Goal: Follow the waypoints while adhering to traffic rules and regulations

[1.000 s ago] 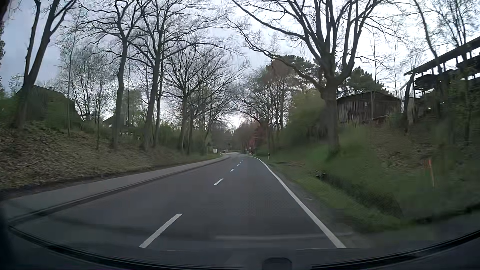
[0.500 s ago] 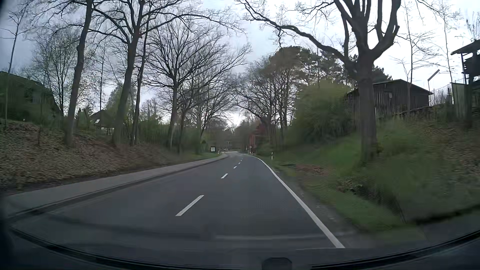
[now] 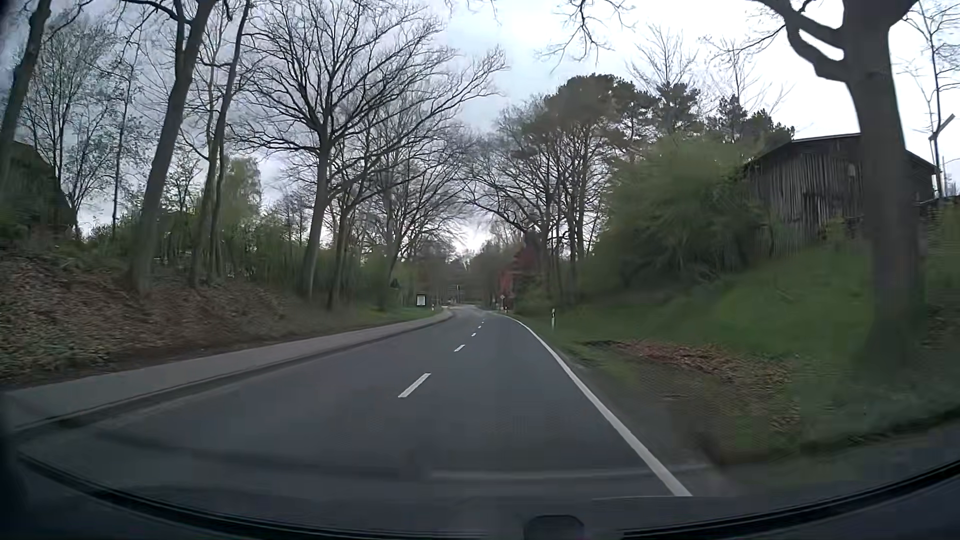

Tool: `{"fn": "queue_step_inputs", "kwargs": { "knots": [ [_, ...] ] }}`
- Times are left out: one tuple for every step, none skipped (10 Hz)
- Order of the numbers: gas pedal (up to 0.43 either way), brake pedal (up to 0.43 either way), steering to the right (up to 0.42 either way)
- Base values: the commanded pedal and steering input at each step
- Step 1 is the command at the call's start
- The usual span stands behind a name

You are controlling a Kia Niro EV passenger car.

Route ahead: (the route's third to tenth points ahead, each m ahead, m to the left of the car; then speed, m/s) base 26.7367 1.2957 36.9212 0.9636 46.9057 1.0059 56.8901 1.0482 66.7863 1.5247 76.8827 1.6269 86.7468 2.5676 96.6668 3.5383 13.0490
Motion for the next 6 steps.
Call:
{"fn": "queue_step_inputs", "kwargs": {
  "knots": [
    [0.169,0.0,-0.002],
    [0.169,0.006,-0.002],
    [0.169,0.0,-0.002],
    [0.169,0.0,-0.002],
    [0.169,0.0,-0.001],
    [0.169,0.0,-0.002]
  ]
}}
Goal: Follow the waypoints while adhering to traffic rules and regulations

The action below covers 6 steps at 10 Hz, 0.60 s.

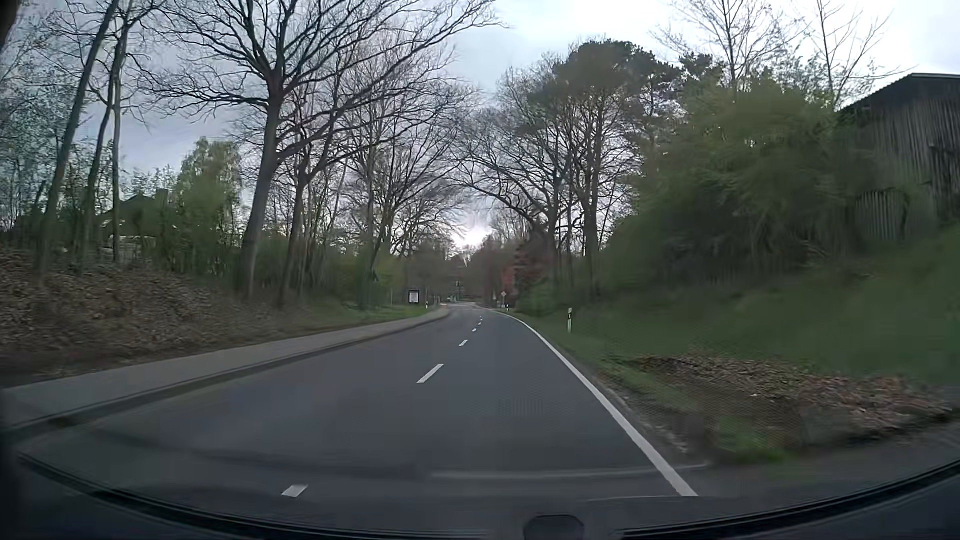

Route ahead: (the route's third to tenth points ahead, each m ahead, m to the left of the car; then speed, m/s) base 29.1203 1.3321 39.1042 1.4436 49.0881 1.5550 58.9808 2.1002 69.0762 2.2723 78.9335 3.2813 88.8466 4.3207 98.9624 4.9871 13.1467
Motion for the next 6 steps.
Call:
{"fn": "queue_step_inputs", "kwargs": {
  "knots": [
    [0.177,0.0,-0.002],
    [0.177,0.0,-0.002],
    [0.177,0.0,-0.005],
    [0.177,0.0,-0.006],
    [0.177,0.006,-0.006],
    [0.177,0.0,-0.005]
  ]
}}
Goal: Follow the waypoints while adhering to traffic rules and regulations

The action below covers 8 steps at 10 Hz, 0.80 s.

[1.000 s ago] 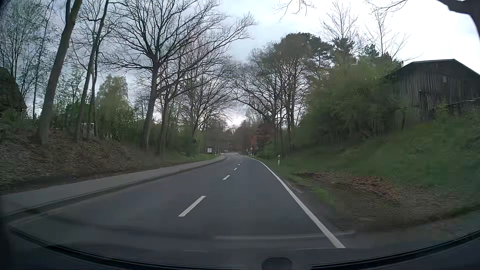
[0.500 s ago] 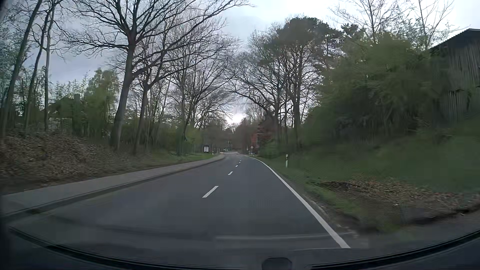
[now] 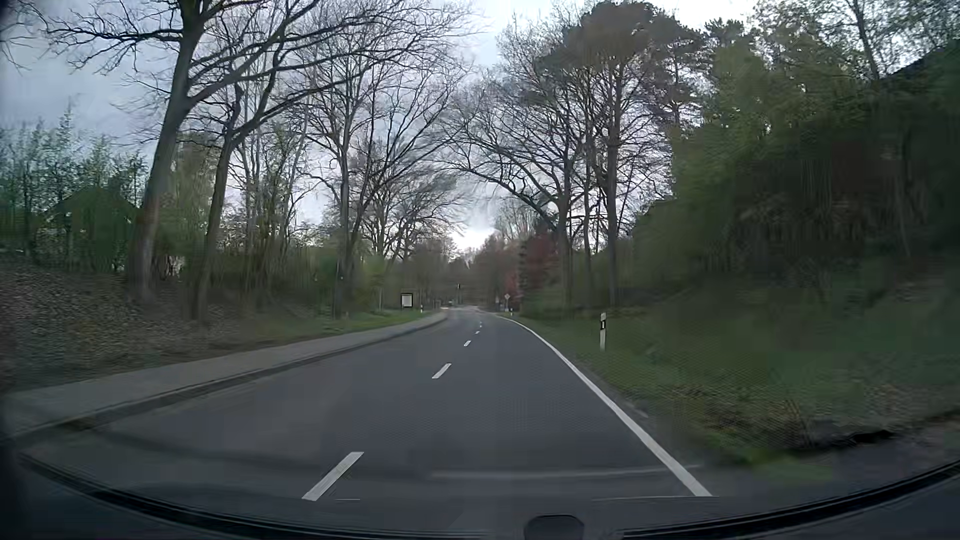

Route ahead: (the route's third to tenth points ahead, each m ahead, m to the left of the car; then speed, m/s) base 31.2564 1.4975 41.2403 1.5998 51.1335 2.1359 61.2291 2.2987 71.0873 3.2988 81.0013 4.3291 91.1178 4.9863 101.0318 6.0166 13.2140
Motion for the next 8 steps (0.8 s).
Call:
{"fn": "queue_step_inputs", "kwargs": {
  "knots": [
    [0.177,0.0,-0.006],
    [0.177,0.006,-0.006],
    [0.177,0.0,-0.005],
    [0.177,0.006,-0.006],
    [0.177,0.0,-0.004],
    [0.177,0.0,-0.004],
    [0.177,0.0,-0.003],
    [0.177,0.0,-0.003]
  ]
}}
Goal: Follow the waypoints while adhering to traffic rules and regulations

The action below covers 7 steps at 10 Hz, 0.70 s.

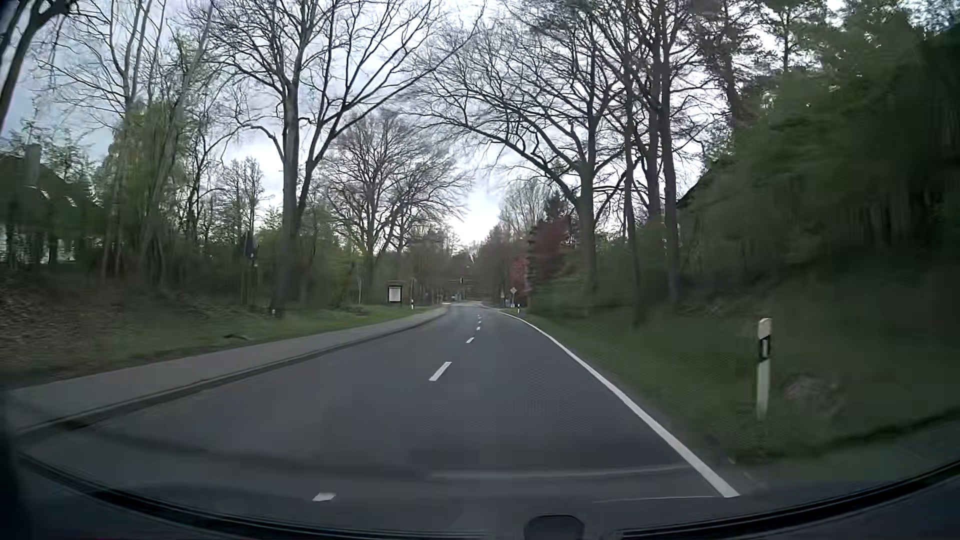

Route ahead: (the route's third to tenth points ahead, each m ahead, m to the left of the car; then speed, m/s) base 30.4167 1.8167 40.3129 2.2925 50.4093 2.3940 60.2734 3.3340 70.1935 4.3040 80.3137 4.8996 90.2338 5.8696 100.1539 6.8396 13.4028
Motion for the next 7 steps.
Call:
{"fn": "queue_step_inputs", "kwargs": {
  "knots": [
    [0.177,0.006,-0.003],
    [0.177,0.0,-0.003],
    [0.177,0.0,-0.004],
    [0.177,0.0,-0.003],
    [0.177,0.0,-0.003],
    [0.189,0.0,-0.001],
    [0.197,0.0,-0.001]
  ]
}}
